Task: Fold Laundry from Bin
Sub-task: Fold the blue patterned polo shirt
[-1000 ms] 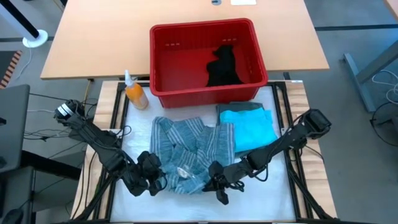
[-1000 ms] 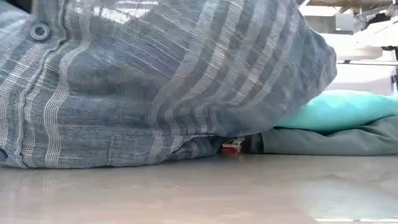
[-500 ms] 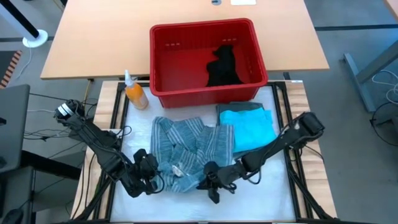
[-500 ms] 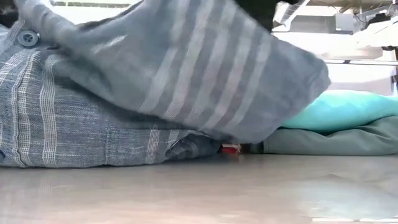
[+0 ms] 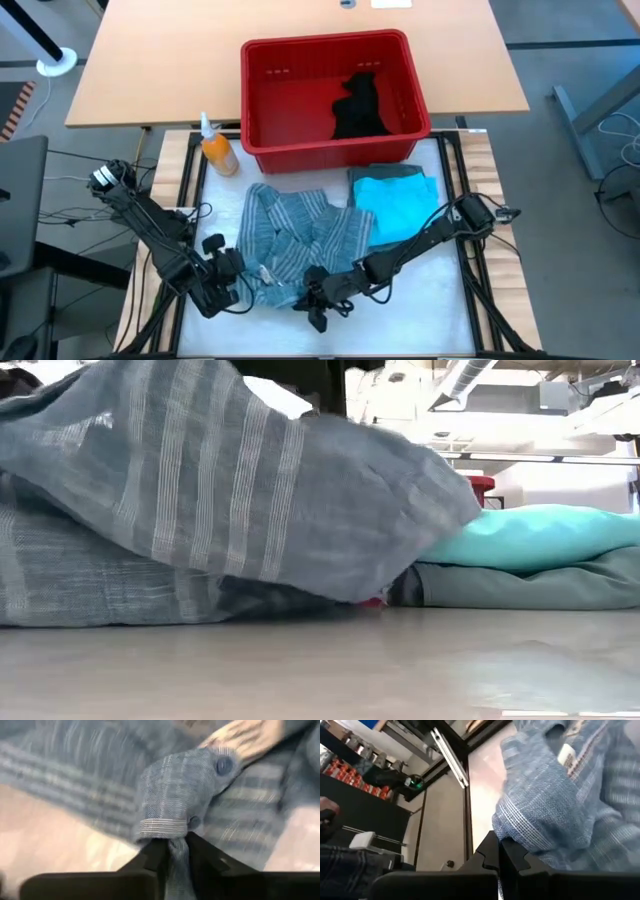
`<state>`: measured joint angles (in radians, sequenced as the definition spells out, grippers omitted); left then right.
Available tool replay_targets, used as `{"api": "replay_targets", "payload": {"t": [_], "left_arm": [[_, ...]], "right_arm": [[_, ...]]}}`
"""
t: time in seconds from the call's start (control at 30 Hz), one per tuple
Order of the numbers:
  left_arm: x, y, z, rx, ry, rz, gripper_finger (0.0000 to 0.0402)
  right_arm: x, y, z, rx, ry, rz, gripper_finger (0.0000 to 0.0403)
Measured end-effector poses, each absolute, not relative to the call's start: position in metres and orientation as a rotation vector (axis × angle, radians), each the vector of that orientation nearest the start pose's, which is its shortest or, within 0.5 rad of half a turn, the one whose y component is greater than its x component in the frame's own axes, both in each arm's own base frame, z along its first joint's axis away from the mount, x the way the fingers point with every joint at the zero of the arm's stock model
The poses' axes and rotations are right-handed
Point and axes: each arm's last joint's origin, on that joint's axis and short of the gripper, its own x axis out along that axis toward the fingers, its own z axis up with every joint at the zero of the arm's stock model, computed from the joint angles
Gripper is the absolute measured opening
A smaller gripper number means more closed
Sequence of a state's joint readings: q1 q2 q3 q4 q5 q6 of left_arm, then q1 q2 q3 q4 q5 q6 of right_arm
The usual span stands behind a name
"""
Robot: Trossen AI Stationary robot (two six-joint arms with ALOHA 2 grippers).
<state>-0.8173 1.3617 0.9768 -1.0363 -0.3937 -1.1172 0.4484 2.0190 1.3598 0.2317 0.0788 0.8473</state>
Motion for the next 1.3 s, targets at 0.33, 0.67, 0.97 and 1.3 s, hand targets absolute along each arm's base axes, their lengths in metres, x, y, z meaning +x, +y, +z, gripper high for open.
{"api": "replay_targets", "payload": {"t": [0.33,0.67,0.97,1.3], "left_arm": [[0.163,-0.163,0.237,-0.155,1.224,0.233,0.0205],[0.228,-0.196,0.216,-0.079,0.752,-0.080,0.0230],[0.276,-0.186,0.219,0.050,0.659,-0.068,0.0212],[0.289,-0.180,0.186,-0.089,0.852,-0.117,0.0195]], "right_arm": [[0.409,0.176,0.186,0.745,0.708,0.074,0.0016],[0.413,0.156,0.181,0.620,0.734,0.056,0.0032],[0.410,0.162,0.185,0.667,0.809,0.217,0.0207],[0.377,0.169,0.210,0.571,0.902,0.075,0.0252]]}}
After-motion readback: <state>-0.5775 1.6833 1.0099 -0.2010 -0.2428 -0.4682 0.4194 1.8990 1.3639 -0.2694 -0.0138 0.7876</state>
